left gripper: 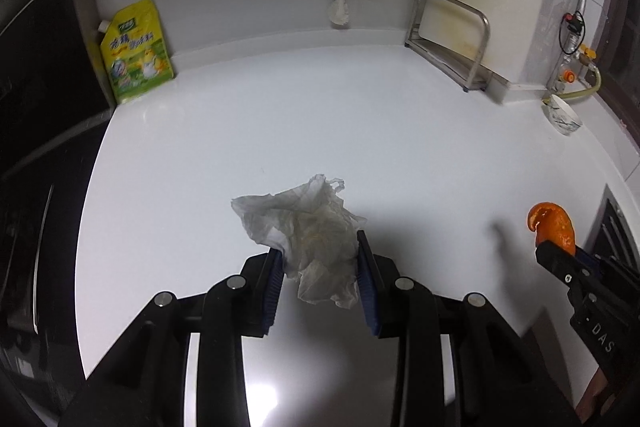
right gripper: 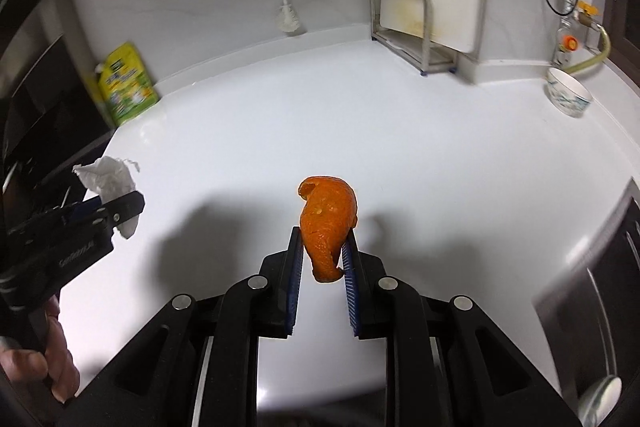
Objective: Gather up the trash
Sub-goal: 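Carry tissue and orange peel over the grey bin and open both tools to drop them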
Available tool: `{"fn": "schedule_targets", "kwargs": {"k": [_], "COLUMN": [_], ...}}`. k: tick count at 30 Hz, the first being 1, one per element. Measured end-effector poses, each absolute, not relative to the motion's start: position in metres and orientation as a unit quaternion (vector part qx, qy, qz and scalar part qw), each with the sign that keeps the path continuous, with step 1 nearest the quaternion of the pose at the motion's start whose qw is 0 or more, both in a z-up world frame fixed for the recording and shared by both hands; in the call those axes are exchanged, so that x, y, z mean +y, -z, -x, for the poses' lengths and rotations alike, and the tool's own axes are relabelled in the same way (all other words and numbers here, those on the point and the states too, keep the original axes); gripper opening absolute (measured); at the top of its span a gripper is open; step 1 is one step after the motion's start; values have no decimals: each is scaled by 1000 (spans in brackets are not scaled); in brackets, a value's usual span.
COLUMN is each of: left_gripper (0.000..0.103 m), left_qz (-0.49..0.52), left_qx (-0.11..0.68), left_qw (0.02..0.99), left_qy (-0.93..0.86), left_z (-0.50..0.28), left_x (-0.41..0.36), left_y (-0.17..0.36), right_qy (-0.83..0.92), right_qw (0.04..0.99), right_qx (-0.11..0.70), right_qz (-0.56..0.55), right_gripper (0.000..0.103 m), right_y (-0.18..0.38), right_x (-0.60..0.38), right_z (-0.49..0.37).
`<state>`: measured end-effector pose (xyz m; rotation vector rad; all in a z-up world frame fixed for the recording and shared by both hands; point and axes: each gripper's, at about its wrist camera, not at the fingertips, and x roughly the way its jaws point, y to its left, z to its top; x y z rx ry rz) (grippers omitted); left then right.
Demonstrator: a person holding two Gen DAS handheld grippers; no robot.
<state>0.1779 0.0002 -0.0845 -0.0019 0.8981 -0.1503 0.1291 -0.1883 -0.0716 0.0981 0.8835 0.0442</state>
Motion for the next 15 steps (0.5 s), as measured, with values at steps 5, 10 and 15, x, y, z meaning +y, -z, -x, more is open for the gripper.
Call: {"fn": "schedule_targets", "kwargs": {"k": [5,10,15], "left_gripper": [34,34,34], "left_qz": [6,10,7], "left_qx": [433,428,425], "left_qw": [899,901,903], "left_qy": [70,67,63], "left_z": [-116,-57,-7], "left_x": [-21,-40,-56], "left_y": [74,62,50], "right_qy": [-37,-56,-81], "right_qw": [903,902,900], "right_qx": [427,427,427], "right_qz": [-38,-29,-19], "right_gripper": [19,19,19], "right_y": [64,57,55], "right_x": [-203,-217,-224], "right_z": [-64,-3,43]}}
